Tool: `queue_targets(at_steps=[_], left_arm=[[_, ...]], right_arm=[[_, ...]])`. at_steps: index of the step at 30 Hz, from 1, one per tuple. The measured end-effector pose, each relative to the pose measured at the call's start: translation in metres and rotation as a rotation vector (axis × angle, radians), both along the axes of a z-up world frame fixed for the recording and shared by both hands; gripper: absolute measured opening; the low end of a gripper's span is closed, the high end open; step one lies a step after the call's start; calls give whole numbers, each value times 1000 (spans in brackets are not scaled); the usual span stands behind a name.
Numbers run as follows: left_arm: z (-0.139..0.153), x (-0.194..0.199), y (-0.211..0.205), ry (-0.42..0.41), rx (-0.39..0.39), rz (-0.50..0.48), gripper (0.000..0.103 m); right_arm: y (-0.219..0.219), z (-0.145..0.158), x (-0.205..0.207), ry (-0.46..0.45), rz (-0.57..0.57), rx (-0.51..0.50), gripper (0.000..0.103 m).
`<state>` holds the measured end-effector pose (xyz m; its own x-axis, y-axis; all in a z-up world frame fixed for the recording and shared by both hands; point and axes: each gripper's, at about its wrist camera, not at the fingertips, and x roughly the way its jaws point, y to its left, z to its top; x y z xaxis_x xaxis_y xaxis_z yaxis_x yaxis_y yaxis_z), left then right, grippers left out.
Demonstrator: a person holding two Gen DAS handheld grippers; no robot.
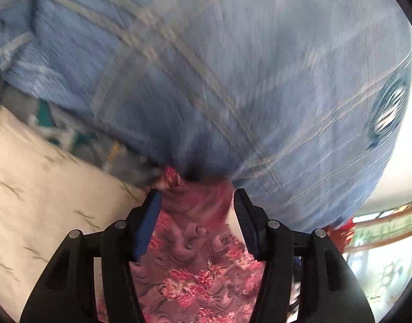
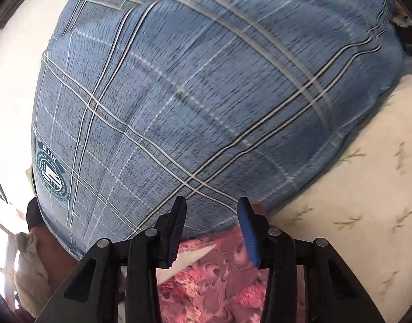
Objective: Fold small clothes
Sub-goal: 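Open both grippers and release the folded floral garment onto the sheet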
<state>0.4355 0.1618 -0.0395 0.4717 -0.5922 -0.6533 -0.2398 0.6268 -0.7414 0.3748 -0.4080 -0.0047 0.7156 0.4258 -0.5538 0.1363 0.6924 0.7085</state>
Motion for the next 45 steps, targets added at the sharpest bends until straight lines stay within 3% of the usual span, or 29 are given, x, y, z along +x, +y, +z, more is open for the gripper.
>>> queue_targets(at_steps=[2, 4, 6, 10, 12, 13, 14, 15, 16, 18, 19, 20, 22, 27, 28, 30, 32, 33, 37, 39, 42, 45], left_arm=[[0, -11, 15, -7, 25, -6, 61], [-8, -22, 21, 13, -5, -21, 66], [-17, -27, 20, 38, -26, -45, 75], [-37, -26, 3, 101, -6, -121, 77], [-40, -27, -10, 105, 18, -160, 77], [-36, -27, -16, 84, 55, -165, 76], [-30, -27, -23, 64, 88, -168, 72], [-26, -28, -26, 39, 116, -172, 56], [-22, -26, -30, 16, 139, -182, 48], [-27, -20, -38, 45, 218, -175, 28], [-33, -14, -33, 69, 237, -168, 23], [-40, -12, -31, 90, 232, -162, 17], [-43, -15, -17, 106, 152, -107, 16], [-31, -44, 7, 95, 112, -87, 17], [-24, -57, 11, 79, 94, -98, 17], [-13, -80, 2, 47, 61, -120, 31], [-3, -110, -2, 20, 54, -130, 48], [-1, -118, -9, 18, 52, -132, 51], [6, -165, -12, 28, 11, -172, 51], [11, -184, -3, 20, -8, -181, 57], [23, -210, -6, -5, -25, -188, 63], [35, -230, 5, -33, 13, -212, 70]], right_arm=[[-3, -5, -11, 40, 40, -83, 45], [-6, -14, -17, 87, 47, -146, 46], [-6, -26, -18, 122, 49, -136, 46], [5, -39, -5, 147, 48, -102, 47], [16, -42, 3, 156, 75, -145, 46], [22, -41, 7, 167, 90, -200, 40], [28, -36, 10, 155, 112, -236, 6], [29, -28, 9, 120, 117, -246, 8], [26, -13, 4, 30, 93, -238, 8], [9, -4, 0, -41, 3, -219, 2], [3, -8, 0, -16, -20, -203, 2], [-6, -23, 6, 67, -30, -181, 2], [-9, -44, 9, 203, -49, -232, 2], [-14, -29, -54, 63, -90, -122, 8], [-15, -25, -69, 40, -85, -100, 9], [-20, -17, -105, 7, -79, -74, 13], [-16, -16, -143, 2, -110, -86, 29], [-16, -17, -160, 6, -119, -95, 32], [-19, -33, -215, 71, -148, -57, 32], [-14, -36, -246, 74, -165, -26, 33], [-3, -20, -283, 54, -169, -45, 33], [5, 4, -308, 16, -167, -97, 33]])
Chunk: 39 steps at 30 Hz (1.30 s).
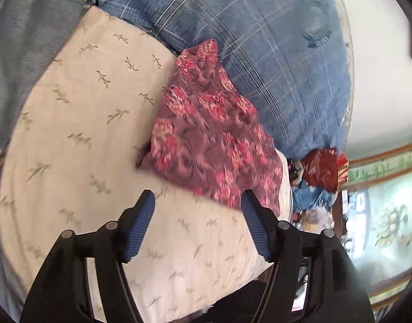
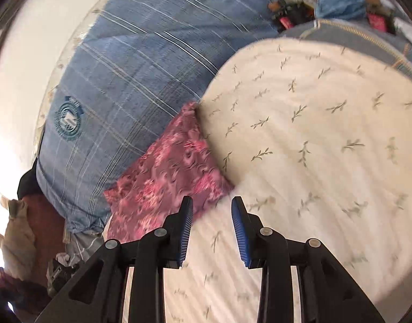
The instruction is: Fold small clothes
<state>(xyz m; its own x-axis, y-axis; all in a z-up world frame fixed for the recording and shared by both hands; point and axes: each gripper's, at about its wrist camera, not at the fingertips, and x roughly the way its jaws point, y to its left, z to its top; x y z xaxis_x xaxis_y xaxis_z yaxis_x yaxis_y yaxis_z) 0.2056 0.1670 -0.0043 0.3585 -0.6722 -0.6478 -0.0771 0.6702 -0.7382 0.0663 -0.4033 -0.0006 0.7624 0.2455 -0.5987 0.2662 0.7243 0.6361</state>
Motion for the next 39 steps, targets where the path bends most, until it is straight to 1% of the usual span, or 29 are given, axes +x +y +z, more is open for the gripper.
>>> queue_targets(at_steps=[2, 4, 6, 7, 8, 9, 11, 14, 16, 17, 21, 22, 23, 24, 25, 26, 27, 28, 29, 30, 31, 32, 33, 34, 35, 36, 37, 38, 39], left_arm=[[1, -9, 3, -7, 16, -1, 74], [4, -15, 6, -3, 12, -8, 74], [5, -18, 7, 3, 10, -5, 74], [6, -18, 5, 7, 9, -5, 74], [7, -18, 3, 8, 8, -6, 74], [7, -17, 0, 14, 13, -6, 74], [5, -14, -10, 32, 26, -2, 74], [-4, -9, -22, 64, 7, 18, 74], [-12, -2, -27, 92, -22, 34, 74], [-14, 1, -27, 95, -24, 38, 74], [-29, 24, -33, 107, -17, 62, 74], [-37, 31, -37, 126, -21, 64, 74], [-46, 38, -41, 149, -24, 65, 74], [-52, 43, -44, 166, -23, 63, 74], [-59, 49, -49, 192, -17, 64, 73], [-62, 52, -53, 197, -16, 66, 70], [-62, 55, -55, 182, -18, 71, 60], [-61, 56, -57, 156, -18, 76, 53], [-61, 56, -58, 138, -16, 80, 44], [-63, 56, -58, 133, -14, 82, 42], [-69, 56, -58, 138, 1, 86, 40], [-73, 56, -57, 150, 14, 87, 31], [-78, 56, -55, 160, 12, 91, 25], [-80, 54, -49, 164, -7, 91, 24], [-80, 52, -44, 175, -24, 84, 24], [-77, 49, -37, 172, -33, 74, 24], [-69, 44, -29, 144, -30, 56, 24], [-61, 39, -22, 112, -13, 40, 24], [-51, 36, -15, 80, 11, 22, 26]], right_arm=[[3, 19, -15, -8, -15, -31, 37], [3, 36, -25, -26, -26, -32, 40], [4, 52, -26, -60, -24, -16, 48], [3, 56, -25, -68, -25, -2, 56], [3, 58, -22, -74, -25, 13, 61], [4, 56, -16, -76, -16, 38, 62], [7, 41, -4, -52, 8, 74, 63], [18, -3, 16, 20, 41, 116, 63], [25, -34, 30, 66, 52, 154, 63], [27, -48, 39, 78, 52, 183, 63], [25, -80, 67, 28, 17, 316, 62], [25, -86, 73, 28, 16, 345, 59], [25, -88, 79, 13, 20, 352, 48], [26, -86, 85, 3, 37, 341, 41], [27, -82, 94, 0, 76, 326, 16], [25, -74, 97, -14, 100, 315, 5], [22, -64, 97, -62, 114, 314, 5], [19, -51, 95, -119, 134, 306, 4], [18, -36, 91, -169, 152, 265, 4], [17, -27, 86, -196, 163, 225, 4], [17, -24, 82, -206, 169, 193, 4], [14, -31, 80, -178, 163, 179, 4], [12, -45, 82, -124, 162, 177, 4], [10, -61, 83, -54, 157, 167, 4], [8, -79, 84, 41, 154, 154, 4], [7, -85, 80, 51, 165, 182, 4], [5, -82, 72, 38, 156, 190, 5], [3, -70, 61, 32, 123, 144, 10], [0, -59, 54, 14, 100, 108, 10]])
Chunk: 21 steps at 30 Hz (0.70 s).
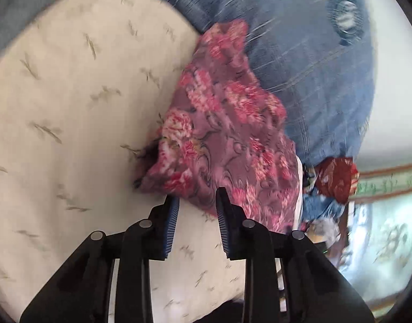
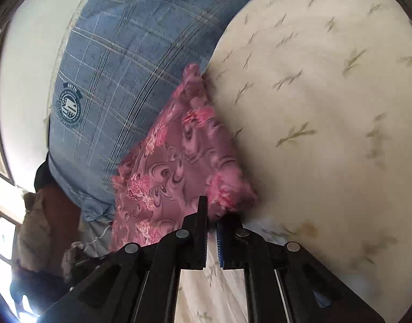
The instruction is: Fold small clothes
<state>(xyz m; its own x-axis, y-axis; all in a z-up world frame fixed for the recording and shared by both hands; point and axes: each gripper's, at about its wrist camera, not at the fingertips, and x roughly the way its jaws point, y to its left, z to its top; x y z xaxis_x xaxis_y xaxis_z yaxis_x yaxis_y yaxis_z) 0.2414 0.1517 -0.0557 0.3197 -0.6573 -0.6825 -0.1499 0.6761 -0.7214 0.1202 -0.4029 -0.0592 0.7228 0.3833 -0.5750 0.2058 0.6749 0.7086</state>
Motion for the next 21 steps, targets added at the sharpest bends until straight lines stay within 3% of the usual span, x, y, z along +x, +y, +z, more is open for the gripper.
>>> queue_targets(at_steps=[1, 2, 3, 5, 7, 8, 10, 14, 16, 17, 21], left_arm=[[11, -2, 7, -28, 18, -18, 29], [18, -2, 13, -54, 22, -25, 41], [27, 0, 18, -83, 37, -20, 62], [40, 6, 21, -134, 109, 18, 81], [44, 14, 19, -193, 144, 56, 81], [41, 18, 17, -204, 140, 65, 81], [29, 25, 11, -219, 97, 91, 81], [12, 32, -1, -247, 127, 59, 81], [12, 39, -6, -256, 213, 37, 81], [12, 43, -8, -249, 234, 35, 81], [11, 52, 4, -234, 165, 68, 81]], right_arm=[[-2, 15, -6, -41, -14, -27, 11], [-1, 33, -7, -90, -11, -55, 11], [6, 51, -3, -132, 9, -95, 11], [32, 81, 22, -198, 132, -135, 13], [69, 97, 57, -215, 270, -142, 22], [90, 101, 74, -212, 324, -160, 29], [129, 102, 110, -177, 416, -196, 36], [206, 102, 181, -130, 524, -335, 36], [234, 101, 208, -122, 592, -379, 36], [252, 100, 220, -117, 637, -458, 37], [296, 72, 250, 3, 762, -647, 41]])
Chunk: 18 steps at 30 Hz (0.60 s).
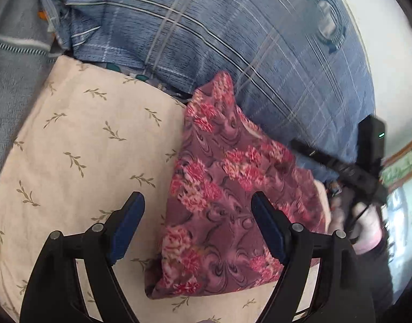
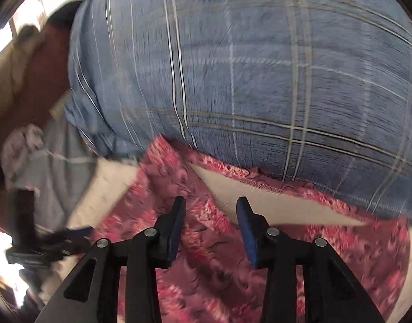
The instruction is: Fold small clothes
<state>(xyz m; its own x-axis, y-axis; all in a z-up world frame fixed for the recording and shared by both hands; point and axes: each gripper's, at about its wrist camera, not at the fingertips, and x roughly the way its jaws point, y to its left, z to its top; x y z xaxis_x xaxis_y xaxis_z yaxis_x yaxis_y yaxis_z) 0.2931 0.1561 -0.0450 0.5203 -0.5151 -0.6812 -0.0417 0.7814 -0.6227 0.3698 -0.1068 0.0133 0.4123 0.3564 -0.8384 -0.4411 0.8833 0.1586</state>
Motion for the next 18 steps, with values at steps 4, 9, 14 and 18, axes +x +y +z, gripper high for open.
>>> queue_targets(at_steps=[4, 9, 14, 18], left_arm=[[-3, -1, 19, 28, -61, 29, 81], [0, -3, 29, 29, -107, 57, 81], [-3, 5, 31, 77, -17, 107, 81], [0, 3, 41, 75, -23, 130, 81]], right_arm=[[26, -33, -2, -1, 93, -221, 32], [50, -22, 7, -152, 109, -341, 2], [25, -40, 53, -38, -137, -257, 3], [9, -36, 40, -49, -165, -170, 5]])
